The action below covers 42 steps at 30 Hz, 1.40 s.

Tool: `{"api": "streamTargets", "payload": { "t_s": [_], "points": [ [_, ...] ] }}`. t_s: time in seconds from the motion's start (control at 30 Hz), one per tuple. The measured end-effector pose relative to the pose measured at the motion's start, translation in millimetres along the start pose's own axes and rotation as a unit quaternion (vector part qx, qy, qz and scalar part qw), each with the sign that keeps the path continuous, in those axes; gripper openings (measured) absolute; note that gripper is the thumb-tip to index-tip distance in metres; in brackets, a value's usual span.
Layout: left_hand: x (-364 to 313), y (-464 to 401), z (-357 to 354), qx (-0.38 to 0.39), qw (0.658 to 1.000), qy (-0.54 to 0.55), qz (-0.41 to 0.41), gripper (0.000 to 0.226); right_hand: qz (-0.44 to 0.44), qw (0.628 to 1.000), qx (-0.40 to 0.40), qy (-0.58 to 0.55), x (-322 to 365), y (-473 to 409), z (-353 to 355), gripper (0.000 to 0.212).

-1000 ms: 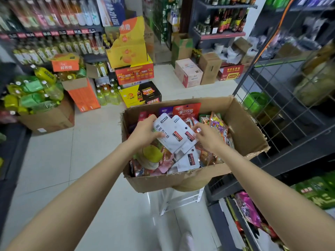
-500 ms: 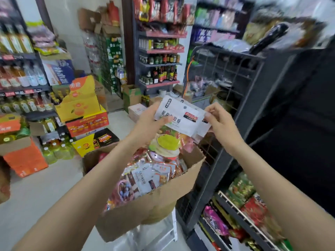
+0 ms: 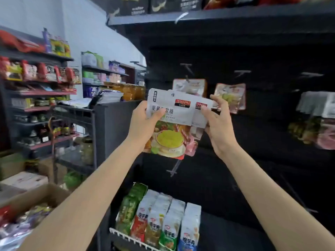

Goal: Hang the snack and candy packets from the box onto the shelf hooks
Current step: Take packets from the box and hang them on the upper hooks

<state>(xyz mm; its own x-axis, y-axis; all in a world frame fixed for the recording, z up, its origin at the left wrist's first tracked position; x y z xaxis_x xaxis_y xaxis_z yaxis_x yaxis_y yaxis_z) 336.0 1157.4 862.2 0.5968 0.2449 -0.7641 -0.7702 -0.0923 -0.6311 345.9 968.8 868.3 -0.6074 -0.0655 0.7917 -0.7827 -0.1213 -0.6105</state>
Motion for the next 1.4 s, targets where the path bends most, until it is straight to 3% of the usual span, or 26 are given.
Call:
{"api": "streamTargets", "payload": {
  "t_s": [0.17, 0.27, 0.47, 0.77, 1.4],
  "points": [
    [-48.7, 7.7, -144.7, 0.038, 0.993, 0.115, 0.013, 0.022, 0.051, 0.985, -0.048, 0.155, 39.0, 35.4, 138.8, 0.049],
    [-74.7, 13.9, -216.5, 0.060, 0.988, 0.139, 0.009, 0.022, 0.076, 0.969, -0.093, 0.216, 60.7, 49.0, 212.6, 0.032],
    [-111.2, 22.3, -312.1, 0.064, 0.987, 0.144, 0.009, 0.020, 0.052, 0.960, -0.163, 0.222, 78.6, 63.2, 310.5, 0.024],
    [-121.8, 1.7, -347.5, 0.013, 0.996, 0.092, 0.019, 0.025, 0.050, 0.940, -0.232, 0.245, 83.4, 40.4, 388.7, 0.021],
    [-131.4, -0.8, -359.5, 0.039, 0.997, 0.071, 0.008, 0.025, 0.103, 0.895, -0.228, 0.369, 78.5, 21.2, 389.5, 0.021]
  ]
}}
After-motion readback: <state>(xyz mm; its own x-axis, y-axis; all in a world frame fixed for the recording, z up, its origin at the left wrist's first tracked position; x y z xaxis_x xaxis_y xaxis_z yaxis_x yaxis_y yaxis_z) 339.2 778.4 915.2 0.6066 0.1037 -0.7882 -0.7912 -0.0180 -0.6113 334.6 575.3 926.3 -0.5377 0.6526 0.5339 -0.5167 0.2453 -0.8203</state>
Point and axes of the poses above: each hand's wrist, its own y-axis away from the middle knuckle, its own z-axis out of the back of the hand, x = y × z, the point moved 3 cm from there along -y, towards the middle knuckle, and after that the axes turned 10 degrees about x, right-handed, at the moved point
